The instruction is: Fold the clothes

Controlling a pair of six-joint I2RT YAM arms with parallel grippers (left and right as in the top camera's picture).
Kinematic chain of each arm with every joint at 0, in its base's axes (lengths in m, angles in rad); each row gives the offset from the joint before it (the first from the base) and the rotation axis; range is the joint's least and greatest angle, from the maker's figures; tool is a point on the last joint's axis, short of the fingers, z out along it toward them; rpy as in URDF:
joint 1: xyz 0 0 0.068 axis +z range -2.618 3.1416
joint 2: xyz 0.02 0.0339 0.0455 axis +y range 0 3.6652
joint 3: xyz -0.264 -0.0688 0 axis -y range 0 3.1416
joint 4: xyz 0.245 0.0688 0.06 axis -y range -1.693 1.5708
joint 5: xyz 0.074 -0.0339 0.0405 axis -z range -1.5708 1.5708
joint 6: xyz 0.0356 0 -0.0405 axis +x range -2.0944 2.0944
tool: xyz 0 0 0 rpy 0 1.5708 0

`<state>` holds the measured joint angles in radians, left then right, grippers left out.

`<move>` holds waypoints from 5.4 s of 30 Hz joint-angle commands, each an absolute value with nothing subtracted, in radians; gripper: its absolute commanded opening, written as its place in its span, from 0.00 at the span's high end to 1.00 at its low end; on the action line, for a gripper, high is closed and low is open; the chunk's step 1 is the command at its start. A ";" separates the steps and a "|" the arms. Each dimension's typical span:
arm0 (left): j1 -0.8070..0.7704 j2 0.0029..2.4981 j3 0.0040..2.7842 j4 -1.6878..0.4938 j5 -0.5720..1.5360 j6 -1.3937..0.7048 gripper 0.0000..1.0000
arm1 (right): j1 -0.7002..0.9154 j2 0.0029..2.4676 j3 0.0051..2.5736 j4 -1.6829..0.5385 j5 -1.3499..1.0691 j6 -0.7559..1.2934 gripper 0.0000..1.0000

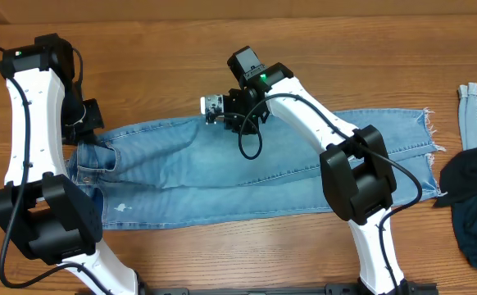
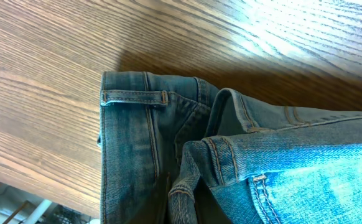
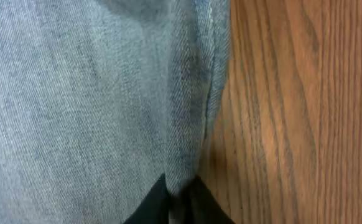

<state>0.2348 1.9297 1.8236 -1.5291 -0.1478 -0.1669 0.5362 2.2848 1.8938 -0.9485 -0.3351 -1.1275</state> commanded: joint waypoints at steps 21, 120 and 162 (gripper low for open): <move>0.229 1.901 1.823 -1.436 -0.101 -0.181 0.53 | 0.522 2.103 1.918 -1.653 -0.368 -0.515 0.96; -0.053 1.872 1.834 -1.690 0.043 0.006 0.96 | 0.561 2.028 1.860 -1.539 -0.142 -0.324 0.96; -0.053 1.533 1.213 -1.390 -0.276 -0.557 0.96 | 0.083 1.891 1.581 -1.471 -0.227 0.205 0.96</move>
<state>-0.0505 1.5318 1.2179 -1.3911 -0.2470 -0.5446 0.0738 1.9152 1.6852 -1.5135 -0.1825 0.2081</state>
